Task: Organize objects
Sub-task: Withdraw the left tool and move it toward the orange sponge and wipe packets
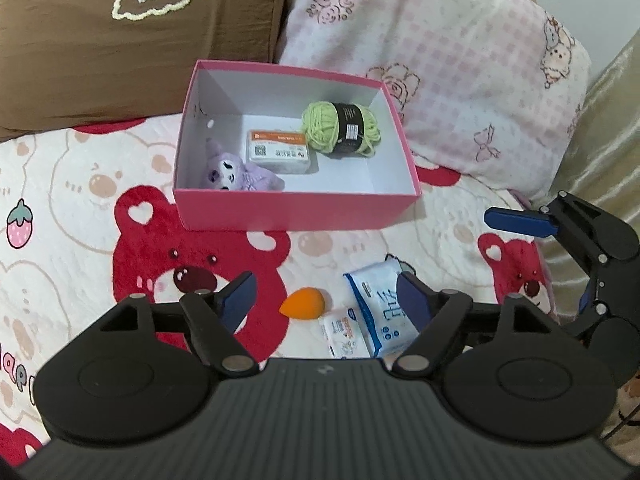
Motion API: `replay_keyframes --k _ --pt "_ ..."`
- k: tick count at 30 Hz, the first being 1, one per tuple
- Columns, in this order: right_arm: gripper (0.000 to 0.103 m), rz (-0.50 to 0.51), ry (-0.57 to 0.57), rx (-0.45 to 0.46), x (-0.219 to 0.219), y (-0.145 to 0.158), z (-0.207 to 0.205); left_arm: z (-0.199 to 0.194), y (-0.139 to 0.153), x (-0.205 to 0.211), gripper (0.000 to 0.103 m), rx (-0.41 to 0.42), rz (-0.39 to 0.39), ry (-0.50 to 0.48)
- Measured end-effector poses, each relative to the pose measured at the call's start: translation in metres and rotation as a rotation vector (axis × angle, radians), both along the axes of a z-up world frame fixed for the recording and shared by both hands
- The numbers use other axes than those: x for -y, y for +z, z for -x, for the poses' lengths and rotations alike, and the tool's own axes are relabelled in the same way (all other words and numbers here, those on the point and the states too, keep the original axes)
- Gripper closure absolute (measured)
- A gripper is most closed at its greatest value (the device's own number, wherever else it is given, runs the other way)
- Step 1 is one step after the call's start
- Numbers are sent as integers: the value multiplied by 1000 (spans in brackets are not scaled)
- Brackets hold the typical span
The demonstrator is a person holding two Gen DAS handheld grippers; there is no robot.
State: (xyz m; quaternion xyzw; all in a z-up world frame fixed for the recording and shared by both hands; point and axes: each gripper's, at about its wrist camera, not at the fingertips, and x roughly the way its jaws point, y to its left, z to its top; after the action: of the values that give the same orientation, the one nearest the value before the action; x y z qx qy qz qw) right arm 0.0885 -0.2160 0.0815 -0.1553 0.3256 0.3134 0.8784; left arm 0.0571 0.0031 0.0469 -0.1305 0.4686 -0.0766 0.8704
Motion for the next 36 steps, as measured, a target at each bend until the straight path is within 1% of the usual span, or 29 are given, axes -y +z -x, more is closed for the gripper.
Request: replay_keyframes --k 6,11,16,21,23,25,30,33,36 --pt "8 -4 -9 -52 1 -12 10 3 -19 5 24 -40 -3 2" --pt "8 -1 -12 -100 2 -24 12 4 -35 12 24 -83 -37 -30" --pt "8 -8 -20 -148 4 -35 10 5 -49 14 24 -125 -31 -37" --pt "8 8 9 -181 3 -45 9 4 -57 19 24 -155 -34 -65" --pt "8 35 18 -195 1 -53 8 5 -59 20 24 -162 -36 -68" --pt "8 56 24 -204 -1 -61 7 5 -63 19 24 -172 -37 -64" --pt "8 67 14 -234 -3 -76 5 4 -77 19 24 -200 -44 -62" --pt "8 73 12 -240 -6 -84 6 4 -88 15 24 -211 -63 -60" --pt "8 78 18 -236 -11 -92 8 7 -99 9 24 -210 -58 -44"
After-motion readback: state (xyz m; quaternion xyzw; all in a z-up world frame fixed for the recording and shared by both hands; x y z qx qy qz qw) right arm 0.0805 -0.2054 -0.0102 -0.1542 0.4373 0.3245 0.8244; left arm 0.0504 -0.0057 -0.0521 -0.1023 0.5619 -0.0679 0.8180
